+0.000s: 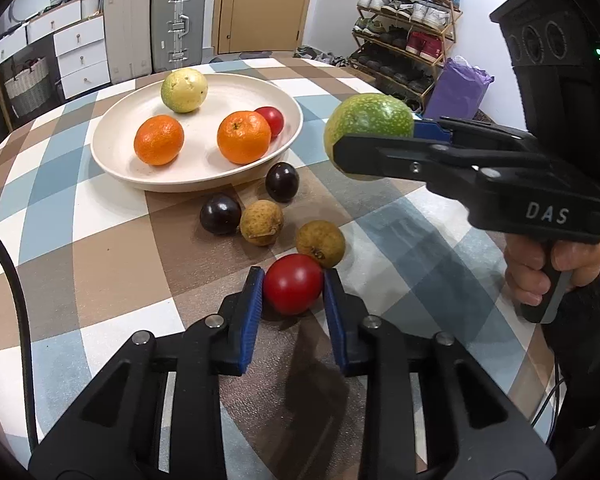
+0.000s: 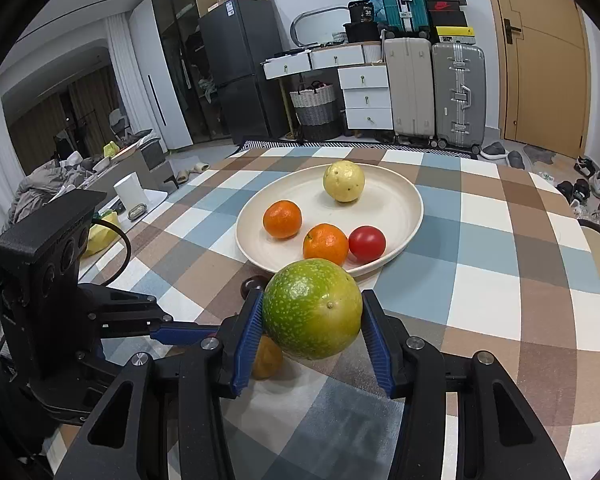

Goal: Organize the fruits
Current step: 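Carry the tomato with the left tool while the right tool carries the green citrus to the plate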

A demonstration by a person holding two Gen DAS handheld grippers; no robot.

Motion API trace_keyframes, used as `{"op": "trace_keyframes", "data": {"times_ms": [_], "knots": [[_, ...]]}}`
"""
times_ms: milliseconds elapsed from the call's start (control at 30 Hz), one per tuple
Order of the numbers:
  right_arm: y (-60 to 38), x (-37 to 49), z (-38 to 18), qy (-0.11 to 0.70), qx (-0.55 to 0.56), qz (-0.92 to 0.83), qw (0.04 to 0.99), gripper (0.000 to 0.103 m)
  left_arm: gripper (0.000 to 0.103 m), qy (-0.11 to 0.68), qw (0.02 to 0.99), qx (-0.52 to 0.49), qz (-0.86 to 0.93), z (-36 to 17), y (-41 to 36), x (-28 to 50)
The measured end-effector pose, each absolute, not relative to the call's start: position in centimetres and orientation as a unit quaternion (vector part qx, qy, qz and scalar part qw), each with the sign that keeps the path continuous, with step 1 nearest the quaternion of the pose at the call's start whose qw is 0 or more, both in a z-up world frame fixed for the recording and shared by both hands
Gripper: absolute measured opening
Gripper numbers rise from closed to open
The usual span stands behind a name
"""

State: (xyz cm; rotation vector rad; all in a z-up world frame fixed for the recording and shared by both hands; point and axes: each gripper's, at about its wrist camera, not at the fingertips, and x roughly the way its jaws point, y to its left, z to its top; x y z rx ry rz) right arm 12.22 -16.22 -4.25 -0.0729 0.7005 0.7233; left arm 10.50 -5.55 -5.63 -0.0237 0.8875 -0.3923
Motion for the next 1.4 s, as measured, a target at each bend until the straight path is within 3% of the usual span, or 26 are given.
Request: {"op": "trace_keyframes", "data": {"times_ms": [1400], "knots": [[-16.1,15.0,-2.9,0.327,0.006,0.318,0.890,0.049,0.027,0.335,0.937,-0.055,-0.084,-1.1,-0.3,13.2]]}}
